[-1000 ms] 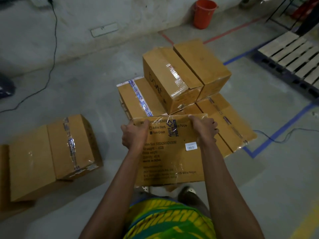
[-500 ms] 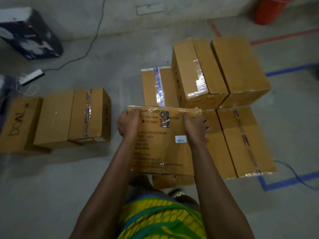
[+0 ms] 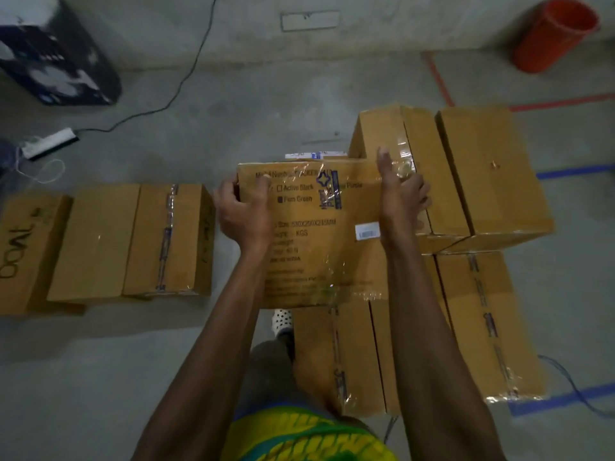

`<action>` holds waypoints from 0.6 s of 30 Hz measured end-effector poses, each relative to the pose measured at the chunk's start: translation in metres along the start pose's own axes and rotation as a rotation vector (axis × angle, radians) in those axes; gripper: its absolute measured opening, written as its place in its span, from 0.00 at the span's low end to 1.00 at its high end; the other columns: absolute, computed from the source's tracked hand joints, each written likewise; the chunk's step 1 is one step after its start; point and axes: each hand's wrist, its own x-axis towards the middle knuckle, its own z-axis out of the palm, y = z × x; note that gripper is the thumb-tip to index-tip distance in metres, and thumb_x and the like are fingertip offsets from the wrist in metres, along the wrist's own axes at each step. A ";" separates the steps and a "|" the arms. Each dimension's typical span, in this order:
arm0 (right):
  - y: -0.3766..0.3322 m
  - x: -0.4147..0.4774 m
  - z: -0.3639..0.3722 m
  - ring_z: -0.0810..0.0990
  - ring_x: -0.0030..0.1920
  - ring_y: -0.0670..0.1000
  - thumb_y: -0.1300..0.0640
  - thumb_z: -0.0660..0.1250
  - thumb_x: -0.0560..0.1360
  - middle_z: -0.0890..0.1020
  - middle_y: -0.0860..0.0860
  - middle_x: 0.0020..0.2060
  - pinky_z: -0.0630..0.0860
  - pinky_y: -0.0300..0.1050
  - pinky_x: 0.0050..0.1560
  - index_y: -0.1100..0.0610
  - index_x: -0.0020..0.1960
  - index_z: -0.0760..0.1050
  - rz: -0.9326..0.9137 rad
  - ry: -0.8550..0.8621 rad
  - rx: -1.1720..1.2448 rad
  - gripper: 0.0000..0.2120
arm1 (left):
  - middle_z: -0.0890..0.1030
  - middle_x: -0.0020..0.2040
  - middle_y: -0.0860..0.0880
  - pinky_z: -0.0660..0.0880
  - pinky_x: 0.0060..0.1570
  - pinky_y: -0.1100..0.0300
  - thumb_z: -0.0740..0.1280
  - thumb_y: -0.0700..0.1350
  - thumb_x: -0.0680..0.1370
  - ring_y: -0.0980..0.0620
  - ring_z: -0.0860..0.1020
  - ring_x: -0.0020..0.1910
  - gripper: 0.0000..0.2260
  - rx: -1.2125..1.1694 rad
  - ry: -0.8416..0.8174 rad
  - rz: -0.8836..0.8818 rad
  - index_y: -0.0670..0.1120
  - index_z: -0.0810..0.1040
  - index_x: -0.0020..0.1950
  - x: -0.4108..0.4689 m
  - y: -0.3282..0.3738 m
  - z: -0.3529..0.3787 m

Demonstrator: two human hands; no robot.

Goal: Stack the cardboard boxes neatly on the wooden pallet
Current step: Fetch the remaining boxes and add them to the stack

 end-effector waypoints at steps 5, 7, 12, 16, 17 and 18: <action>0.003 0.063 0.041 0.70 0.69 0.54 0.22 0.63 0.66 0.73 0.47 0.67 0.53 0.70 0.73 0.45 0.66 0.70 0.032 0.021 0.204 0.38 | 0.85 0.50 0.46 0.81 0.44 0.56 0.70 0.31 0.70 0.52 0.82 0.45 0.13 -0.331 0.028 -0.099 0.41 0.85 0.52 0.062 -0.029 0.041; 0.032 0.084 0.059 0.72 0.69 0.53 0.24 0.68 0.67 0.74 0.46 0.68 0.57 0.68 0.75 0.40 0.65 0.69 0.090 -0.015 0.234 0.33 | 0.84 0.45 0.47 0.76 0.38 0.56 0.65 0.27 0.65 0.54 0.81 0.42 0.17 -0.338 -0.001 -0.203 0.36 0.84 0.50 0.078 -0.057 0.057; 0.107 0.124 0.115 0.68 0.74 0.57 0.31 0.75 0.64 0.66 0.55 0.77 0.69 0.57 0.72 0.53 0.80 0.57 0.322 -0.068 0.308 0.55 | 0.84 0.42 0.56 0.74 0.34 0.61 0.65 0.30 0.72 0.61 0.79 0.38 0.17 -0.033 -0.210 -0.329 0.40 0.84 0.57 0.090 -0.137 0.082; 0.166 0.159 0.143 0.72 0.70 0.58 0.38 0.76 0.63 0.70 0.57 0.73 0.72 0.55 0.70 0.61 0.76 0.60 0.494 -0.011 0.308 0.51 | 0.84 0.53 0.49 0.81 0.49 0.50 0.69 0.43 0.70 0.49 0.82 0.52 0.13 0.210 -0.405 -0.502 0.50 0.79 0.54 0.097 -0.196 0.102; 0.181 0.160 0.145 0.72 0.69 0.58 0.42 0.76 0.66 0.69 0.57 0.73 0.71 0.52 0.69 0.61 0.76 0.60 0.520 -0.008 0.310 0.47 | 0.83 0.54 0.48 0.81 0.52 0.48 0.71 0.43 0.70 0.50 0.80 0.50 0.13 0.234 -0.434 -0.555 0.50 0.76 0.54 0.095 -0.211 0.106; 0.193 0.157 0.146 0.72 0.69 0.57 0.48 0.75 0.70 0.69 0.57 0.73 0.71 0.50 0.66 0.60 0.77 0.59 0.532 -0.016 0.309 0.43 | 0.81 0.56 0.48 0.81 0.54 0.47 0.74 0.44 0.71 0.51 0.79 0.50 0.16 0.244 -0.454 -0.614 0.50 0.74 0.57 0.091 -0.224 0.109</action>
